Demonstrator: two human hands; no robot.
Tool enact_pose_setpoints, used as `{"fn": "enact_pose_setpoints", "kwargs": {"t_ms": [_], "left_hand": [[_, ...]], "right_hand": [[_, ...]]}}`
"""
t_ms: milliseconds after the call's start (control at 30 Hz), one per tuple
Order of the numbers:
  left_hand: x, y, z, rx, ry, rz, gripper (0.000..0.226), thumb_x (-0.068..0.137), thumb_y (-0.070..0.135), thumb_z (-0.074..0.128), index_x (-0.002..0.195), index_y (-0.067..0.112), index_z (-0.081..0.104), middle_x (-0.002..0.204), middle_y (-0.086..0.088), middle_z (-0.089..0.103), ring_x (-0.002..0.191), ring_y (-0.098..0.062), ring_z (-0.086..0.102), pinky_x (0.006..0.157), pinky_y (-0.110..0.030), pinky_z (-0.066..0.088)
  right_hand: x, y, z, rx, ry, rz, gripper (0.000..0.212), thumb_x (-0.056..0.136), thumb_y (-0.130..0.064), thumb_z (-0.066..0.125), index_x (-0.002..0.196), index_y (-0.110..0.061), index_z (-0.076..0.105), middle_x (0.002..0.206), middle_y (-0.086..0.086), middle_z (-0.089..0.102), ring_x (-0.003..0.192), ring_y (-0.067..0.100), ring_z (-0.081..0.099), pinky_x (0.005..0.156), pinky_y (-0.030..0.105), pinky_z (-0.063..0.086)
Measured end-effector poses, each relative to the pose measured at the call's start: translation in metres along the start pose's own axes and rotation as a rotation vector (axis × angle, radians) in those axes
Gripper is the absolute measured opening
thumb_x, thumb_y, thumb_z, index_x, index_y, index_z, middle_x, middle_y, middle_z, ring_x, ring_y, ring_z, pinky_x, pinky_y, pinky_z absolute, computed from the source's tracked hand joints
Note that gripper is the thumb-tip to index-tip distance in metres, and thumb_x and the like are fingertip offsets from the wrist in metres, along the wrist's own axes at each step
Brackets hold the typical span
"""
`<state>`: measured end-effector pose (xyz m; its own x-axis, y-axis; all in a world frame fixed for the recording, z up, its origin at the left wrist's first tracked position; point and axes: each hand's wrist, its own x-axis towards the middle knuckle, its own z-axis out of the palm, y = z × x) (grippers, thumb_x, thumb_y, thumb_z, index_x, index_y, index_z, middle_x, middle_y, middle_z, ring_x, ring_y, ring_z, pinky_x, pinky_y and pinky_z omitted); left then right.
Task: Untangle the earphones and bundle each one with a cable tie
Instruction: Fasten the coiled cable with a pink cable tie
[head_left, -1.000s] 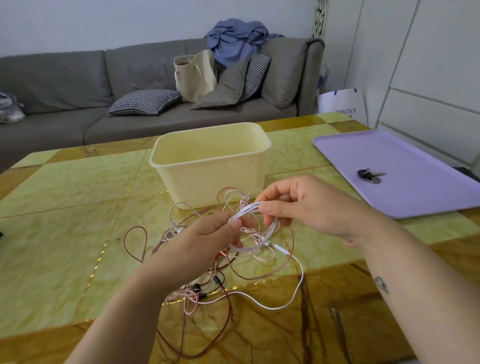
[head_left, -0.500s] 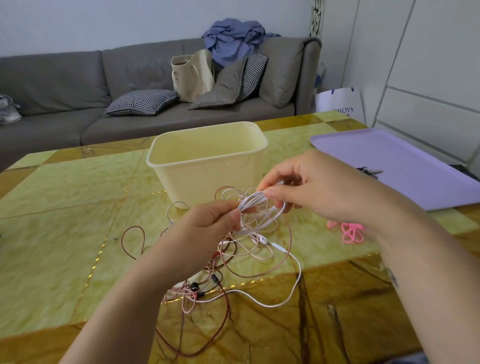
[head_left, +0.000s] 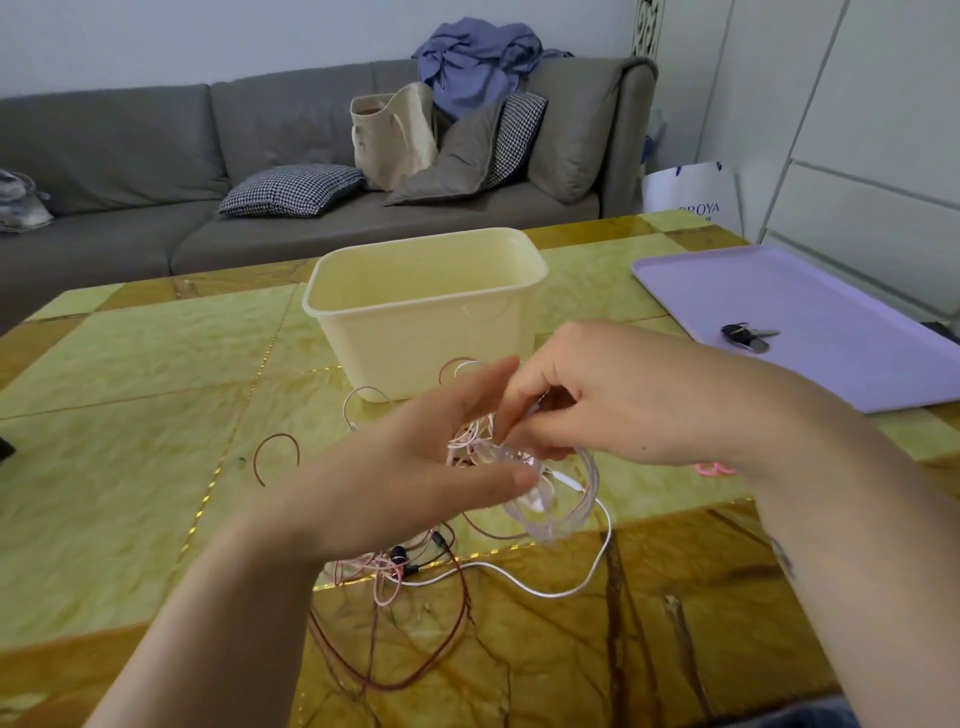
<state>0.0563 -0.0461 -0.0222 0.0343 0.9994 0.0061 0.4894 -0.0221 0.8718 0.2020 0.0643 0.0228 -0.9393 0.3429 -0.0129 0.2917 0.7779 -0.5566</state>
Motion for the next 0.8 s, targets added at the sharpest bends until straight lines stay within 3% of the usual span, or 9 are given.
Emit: {"fn": "enact_pose_setpoints", "kwargs": {"t_ms": [100, 200, 300, 367, 433, 533, 600, 733, 800], "left_hand": [[0.002, 0.009, 0.012, -0.114, -0.063, 0.025, 0.029, 0.081, 0.024, 0.069, 0.108, 0.032, 0.06, 0.104, 0.016, 0.065, 0.105, -0.004, 0.06, 0.089, -0.032, 0.048], [0.004, 0.004, 0.017, -0.228, -0.088, -0.008, 0.023, 0.081, 0.024, 0.068, 0.105, 0.023, 0.066, 0.108, 0.003, 0.069, 0.106, -0.013, 0.064, 0.09, -0.041, 0.052], [0.003, 0.001, 0.026, -0.372, -0.17, -0.048, 0.018, 0.083, 0.03, 0.069, 0.097, 0.019, 0.07, 0.101, -0.005, 0.072, 0.103, -0.034, 0.063, 0.084, -0.05, 0.05], [0.005, 0.0, 0.03, -0.426, -0.181, -0.078, 0.018, 0.088, 0.024, 0.06, 0.091, 0.01, 0.071, 0.082, 0.001, 0.07, 0.086, -0.027, 0.066, 0.081, -0.037, 0.054], [0.006, -0.001, 0.03, -0.514, -0.152, -0.117, 0.027, 0.088, 0.022, 0.051, 0.09, -0.002, 0.063, 0.064, 0.008, 0.059, 0.066, -0.013, 0.06, 0.097, -0.042, 0.049], [0.008, 0.001, 0.026, -0.577, -0.09, -0.168, 0.028, 0.086, 0.032, 0.049, 0.092, 0.009, 0.065, 0.055, 0.011, 0.034, 0.046, -0.003, 0.037, 0.082, -0.03, 0.055], [0.008, 0.002, 0.024, -0.528, -0.052, -0.195, 0.034, 0.084, 0.039, 0.049, 0.095, 0.011, 0.066, 0.056, 0.011, 0.029, 0.045, -0.002, 0.031, 0.074, -0.025, 0.053], [0.006, 0.002, 0.02, -0.434, -0.049, -0.18, 0.035, 0.085, 0.049, 0.048, 0.076, 0.025, 0.072, 0.061, 0.01, 0.029, 0.05, -0.006, 0.027, 0.083, -0.032, 0.054], [0.006, -0.002, 0.019, -0.46, -0.016, -0.198, 0.038, 0.09, 0.047, 0.045, 0.08, 0.02, 0.069, 0.061, 0.009, 0.033, 0.051, -0.008, 0.028, 0.086, -0.035, 0.054]], "right_hand": [[-0.003, -0.008, 0.001, 0.025, -0.039, -0.065, 0.014, 0.086, -0.017, 0.064, 0.089, -0.024, 0.076, 0.071, -0.009, 0.07, 0.065, 0.0, 0.064, 0.064, 0.022, 0.051], [-0.005, -0.011, -0.002, 0.088, -0.035, -0.113, 0.011, 0.086, -0.02, 0.066, 0.09, -0.022, 0.076, 0.065, -0.011, 0.068, 0.059, -0.004, 0.061, 0.056, 0.013, 0.046], [-0.006, -0.009, -0.005, 0.154, -0.012, -0.126, 0.01, 0.086, -0.02, 0.067, 0.09, -0.021, 0.076, 0.073, -0.006, 0.072, 0.063, 0.001, 0.065, 0.061, 0.017, 0.051], [-0.006, -0.005, -0.007, 0.19, -0.003, -0.116, 0.01, 0.086, -0.018, 0.067, 0.09, -0.021, 0.076, 0.071, -0.005, 0.071, 0.058, 0.002, 0.064, 0.059, 0.02, 0.052], [-0.007, 0.002, -0.012, 0.203, 0.034, -0.107, 0.009, 0.085, -0.015, 0.068, 0.088, -0.019, 0.076, 0.064, -0.01, 0.069, 0.056, -0.002, 0.061, 0.055, 0.01, 0.045], [-0.009, 0.014, -0.018, 0.25, 0.054, -0.064, 0.009, 0.084, -0.012, 0.069, 0.088, -0.017, 0.075, 0.053, -0.017, 0.062, 0.049, -0.007, 0.053, 0.051, 0.003, 0.035], [-0.009, 0.02, -0.017, 0.254, 0.033, -0.042, 0.01, 0.084, -0.013, 0.069, 0.088, -0.02, 0.075, 0.058, -0.015, 0.065, 0.052, -0.008, 0.053, 0.051, 0.003, 0.036], [-0.008, 0.025, -0.012, 0.295, 0.004, -0.015, 0.014, 0.084, -0.011, 0.068, 0.087, -0.023, 0.075, 0.068, -0.008, 0.07, 0.06, -0.003, 0.06, 0.058, 0.01, 0.048], [-0.006, 0.026, -0.01, 0.283, 0.015, 0.009, 0.016, 0.084, -0.011, 0.068, 0.085, -0.026, 0.074, 0.069, -0.007, 0.071, 0.059, -0.001, 0.061, 0.059, 0.012, 0.049]]}}
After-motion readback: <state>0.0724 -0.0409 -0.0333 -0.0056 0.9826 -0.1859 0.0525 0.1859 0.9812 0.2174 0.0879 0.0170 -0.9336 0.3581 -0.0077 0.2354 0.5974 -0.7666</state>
